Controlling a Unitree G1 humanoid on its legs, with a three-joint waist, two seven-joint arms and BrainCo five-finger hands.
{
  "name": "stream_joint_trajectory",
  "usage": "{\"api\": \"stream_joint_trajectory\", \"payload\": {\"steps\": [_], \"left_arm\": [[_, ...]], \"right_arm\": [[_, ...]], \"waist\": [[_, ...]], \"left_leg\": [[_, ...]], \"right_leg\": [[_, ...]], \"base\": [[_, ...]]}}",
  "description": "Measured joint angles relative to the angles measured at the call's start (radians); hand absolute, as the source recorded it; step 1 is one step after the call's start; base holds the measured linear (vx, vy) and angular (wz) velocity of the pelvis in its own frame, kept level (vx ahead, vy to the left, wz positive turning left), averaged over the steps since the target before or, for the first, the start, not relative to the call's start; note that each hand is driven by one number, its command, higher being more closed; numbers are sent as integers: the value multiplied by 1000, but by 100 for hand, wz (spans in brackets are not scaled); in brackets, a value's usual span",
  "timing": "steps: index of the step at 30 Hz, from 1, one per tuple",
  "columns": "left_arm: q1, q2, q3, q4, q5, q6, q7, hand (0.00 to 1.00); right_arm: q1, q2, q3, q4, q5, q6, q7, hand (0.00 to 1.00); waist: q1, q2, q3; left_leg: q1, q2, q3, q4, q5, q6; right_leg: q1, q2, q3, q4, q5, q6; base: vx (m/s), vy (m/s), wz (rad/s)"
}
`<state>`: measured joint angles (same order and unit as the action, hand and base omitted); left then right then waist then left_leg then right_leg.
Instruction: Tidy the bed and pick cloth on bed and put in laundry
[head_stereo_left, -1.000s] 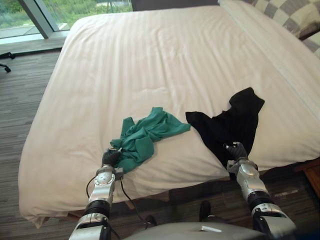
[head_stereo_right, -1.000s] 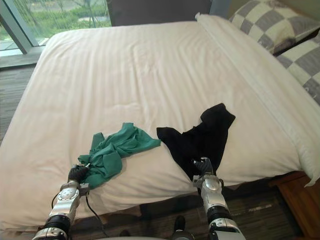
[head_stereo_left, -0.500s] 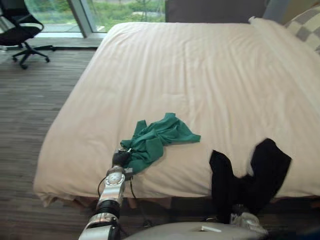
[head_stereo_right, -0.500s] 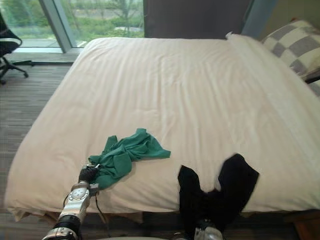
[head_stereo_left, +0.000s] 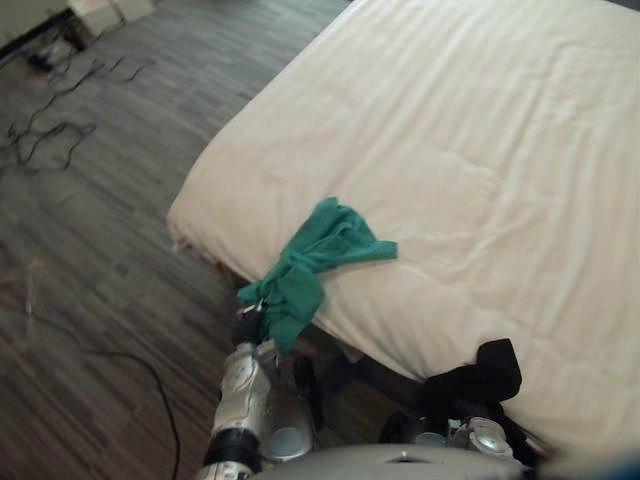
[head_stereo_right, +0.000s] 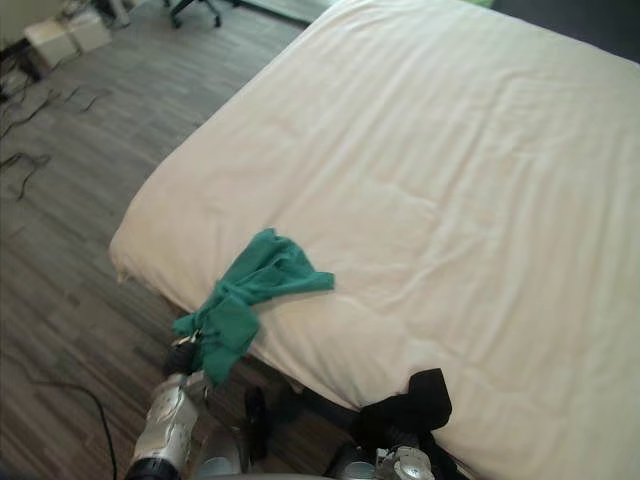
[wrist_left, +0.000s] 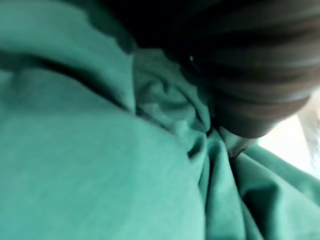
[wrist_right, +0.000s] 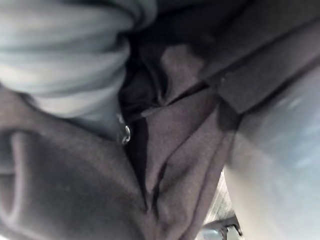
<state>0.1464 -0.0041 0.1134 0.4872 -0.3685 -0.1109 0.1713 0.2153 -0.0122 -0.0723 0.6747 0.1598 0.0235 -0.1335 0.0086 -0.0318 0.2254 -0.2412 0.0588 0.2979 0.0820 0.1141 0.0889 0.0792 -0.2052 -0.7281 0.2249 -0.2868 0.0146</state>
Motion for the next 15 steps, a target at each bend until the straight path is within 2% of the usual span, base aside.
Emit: {"api": "stream_joint_trajectory", "payload": {"steps": [1, 2, 3, 4, 5, 6, 8, 9, 10, 11, 12, 13, 15], "left_arm": [[23, -1, -2, -12, -15, 2, -3, 100], [23, 0, -2, -12, -16, 4, -3, 100], [36, 1, -16, -12, -26, 9, -7, 100], [53, 0, -47, -16, -47, 12, -19, 100], [50, 2, -65, -19, -54, 13, -25, 100], [51, 2, -93, -42, -55, 13, -43, 100], [54, 11, -120, -54, -54, 15, -57, 100], [60, 10, -135, -63, -52, 18, -60, 100], [68, 15, -136, -65, -51, 22, -61, 100], [111, 21, -135, -115, -48, 25, -65, 100], [148, 14, -136, -149, -47, 23, -70, 100], [175, 15, -135, -154, -45, 19, -88, 100], [194, 18, -148, -150, -28, 18, -90, 100]], "right_arm": [[17, 9, -15, -27, 36, -3, -1, 100], [22, 17, -16, -35, 39, -7, -1, 100], [39, 23, -16, -59, 52, -8, -1, 100], [67, 24, -24, -96, 96, -8, -4, 100], [77, 34, -29, -106, 113, -8, -8, 100], [103, 43, -30, -122, 109, -15, -9, 100], [120, 42, -26, -139, 93, -36, -7, 100], [113, 39, -16, -140, 82, -49, -4, 100], [103, 39, -6, -140, 67, -52, 1, 100], [95, 40, 14, -157, 48, -64, 15, 100], [96, 36, 30, -175, 44, -70, 17, 100], [81, 31, 48, -184, 40, -78, 20, 100], [43, 31, 79, -177, 16, -98, 26, 100]], "waist": [[-18, 6, 1], [-20, -1, 4], [-20, 0, 6], [-30, 17, 4], [-35, 15, 3], [-35, 12, -1], [-49, 2, -9], [-50, 3, -11], [-62, -3, -15], [-52, 6, -27], [-32, 25, -34], [-23, 18, -42], [-4, 23, -58]], "left_leg": [[-17, 19, 96, 40, -93, 34], [-49, 46, 165, 136, -153, 72], [-66, 107, 276, 310, -201, 119], [-51, 111, 332, 331, -210, 84], [-39, 97, 342, 309, -210, 81], [-13, 35, 282, 208, -203, 69], [8, -57, 191, 78, -144, 64], [35, -106, 182, -12, -156, 40], [52, -126, 210, -22, -200, 30], [25, -69, 231, 162, -251, 74], [37, -50, 212, 170, -274, 41], [49, -84, 167, 147, -264, 43], [59, -118, 132, 85, -239, 45]], "right_leg": [[3, -10, -84, 0, 10, 12], [4, -24, -115, 15, 11, 16], [27, -37, -163, 50, 7, 16], [57, -26, -182, 79, 2, 20], [76, -26, -197, 80, 3, 22], [93, -29, -228, 92, 1, 25], [110, -33, -236, 68, -24, 36], [130, -24, -251, 28, -38, 29], [142, -19, -263, -36, -31, 18], [149, -3, -273, -36, -36, 18], [155, 2, -277, -22, -34, 18], [154, -16, -267, 6, -2, 34], [131, -50, -263, 75, 11, 35]], "base": [[-34, 73, 117], [18, 74, 127], [79, 50, 130], [102, 78, 137], [98, 161, 177], [41, 142, 166], [-35, 78, 179], [-91, 58, 173], [-35, 81, 152], [66, 31, 89], [110, 59, 74], [89, 98, 64], [73, 122, 67]]}}
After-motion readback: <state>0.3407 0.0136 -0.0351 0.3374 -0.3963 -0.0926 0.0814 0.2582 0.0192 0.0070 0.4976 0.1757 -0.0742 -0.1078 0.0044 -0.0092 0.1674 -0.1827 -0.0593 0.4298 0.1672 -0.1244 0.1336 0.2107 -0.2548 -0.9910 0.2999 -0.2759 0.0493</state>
